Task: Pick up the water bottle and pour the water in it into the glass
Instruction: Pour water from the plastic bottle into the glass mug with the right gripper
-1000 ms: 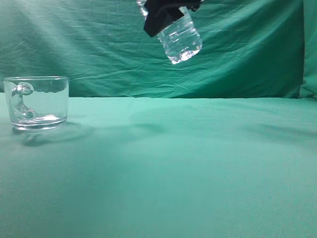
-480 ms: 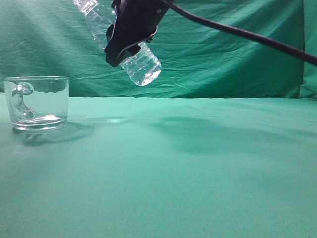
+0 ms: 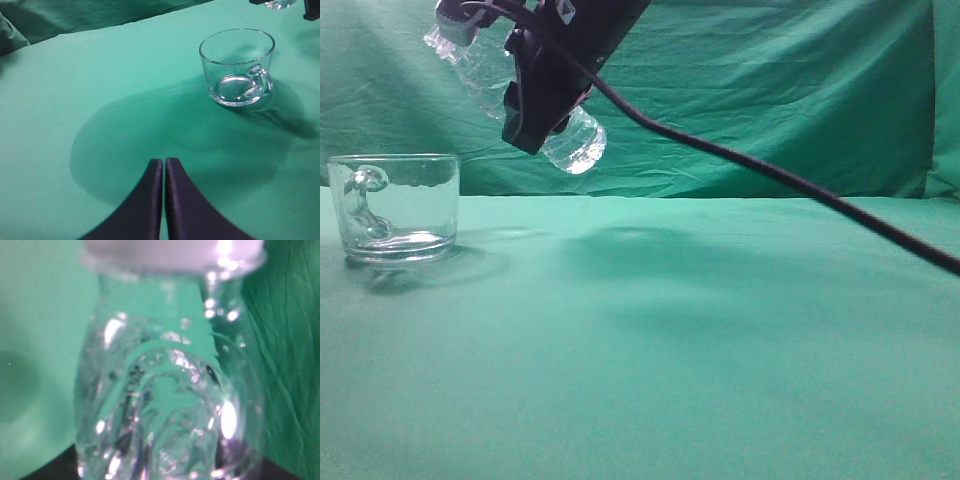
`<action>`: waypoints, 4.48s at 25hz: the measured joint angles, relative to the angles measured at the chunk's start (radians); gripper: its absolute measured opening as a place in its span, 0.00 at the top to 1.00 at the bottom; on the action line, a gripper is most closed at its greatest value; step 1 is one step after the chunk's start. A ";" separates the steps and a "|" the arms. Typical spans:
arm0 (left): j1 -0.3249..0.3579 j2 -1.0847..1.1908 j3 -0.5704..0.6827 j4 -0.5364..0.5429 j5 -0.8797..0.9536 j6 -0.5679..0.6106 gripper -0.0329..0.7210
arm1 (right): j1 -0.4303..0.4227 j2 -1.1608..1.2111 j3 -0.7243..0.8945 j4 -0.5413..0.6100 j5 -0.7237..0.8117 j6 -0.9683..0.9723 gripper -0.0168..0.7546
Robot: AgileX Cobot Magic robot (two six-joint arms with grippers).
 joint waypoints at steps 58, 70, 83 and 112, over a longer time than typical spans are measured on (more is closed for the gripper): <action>0.000 0.000 0.000 0.000 0.000 0.000 0.96 | -0.026 0.071 -0.051 -0.482 -0.123 -0.096 0.56; 0.000 0.000 0.000 0.000 0.000 0.000 0.96 | -0.026 0.071 -0.051 -0.535 -0.116 -0.100 0.56; 0.000 0.000 0.000 0.000 0.000 0.000 0.96 | -0.026 0.071 -0.051 -0.538 -0.109 -0.102 0.56; 0.000 0.000 0.000 0.000 0.000 0.000 0.96 | -0.026 0.071 -0.053 -0.537 -0.101 0.201 0.56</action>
